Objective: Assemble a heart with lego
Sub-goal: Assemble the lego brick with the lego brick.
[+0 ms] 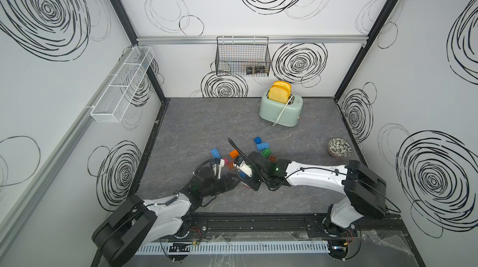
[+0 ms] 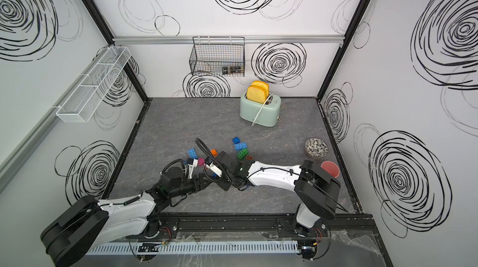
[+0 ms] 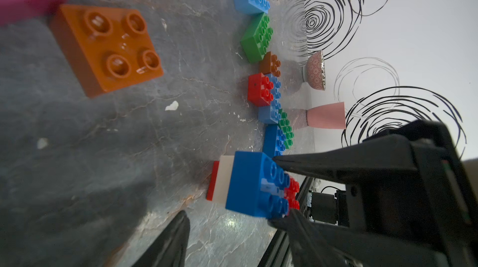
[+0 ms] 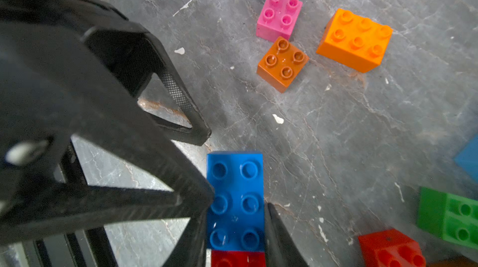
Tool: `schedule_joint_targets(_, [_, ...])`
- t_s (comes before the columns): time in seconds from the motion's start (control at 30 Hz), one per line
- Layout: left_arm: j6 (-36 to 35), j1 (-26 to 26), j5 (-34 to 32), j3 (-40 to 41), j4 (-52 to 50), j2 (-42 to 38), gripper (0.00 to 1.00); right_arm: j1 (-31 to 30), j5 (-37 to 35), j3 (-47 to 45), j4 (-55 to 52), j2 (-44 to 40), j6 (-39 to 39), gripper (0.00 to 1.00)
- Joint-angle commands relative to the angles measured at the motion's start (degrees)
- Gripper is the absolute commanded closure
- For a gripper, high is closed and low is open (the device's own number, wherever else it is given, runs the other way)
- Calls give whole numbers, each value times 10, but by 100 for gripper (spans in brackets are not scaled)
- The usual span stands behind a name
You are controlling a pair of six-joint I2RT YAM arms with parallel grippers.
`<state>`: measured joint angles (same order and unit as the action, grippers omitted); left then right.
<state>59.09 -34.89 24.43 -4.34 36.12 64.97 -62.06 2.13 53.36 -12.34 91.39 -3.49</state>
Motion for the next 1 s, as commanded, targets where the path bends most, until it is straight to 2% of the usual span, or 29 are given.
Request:
schedule_joint_targets(0.0, [-12, -11, -15, -17, 18, 18, 35, 11, 21, -23, -23, 2, -2, 74])
schedule_joint_targets(0.27, [-10, -29, -24, -28, 44, 66, 37, 19, 54, -40, -25, 24, 9, 74])
schedule_joint_targets(0.5, [1, -35, -29, -23, 50, 70, 41, 3, 8, -36, -50, 51, 26, 74])
schedule_joint_targets(0.7, [-1, -35, -38, -23, -5, 13, 40, 2, 5, -37, -39, 44, 25, 75])
schedule_joint_targets(0.97, [3, -18, -44, -23, -116, -117, 39, 8, 0, -36, -6, 5, 33, 76])
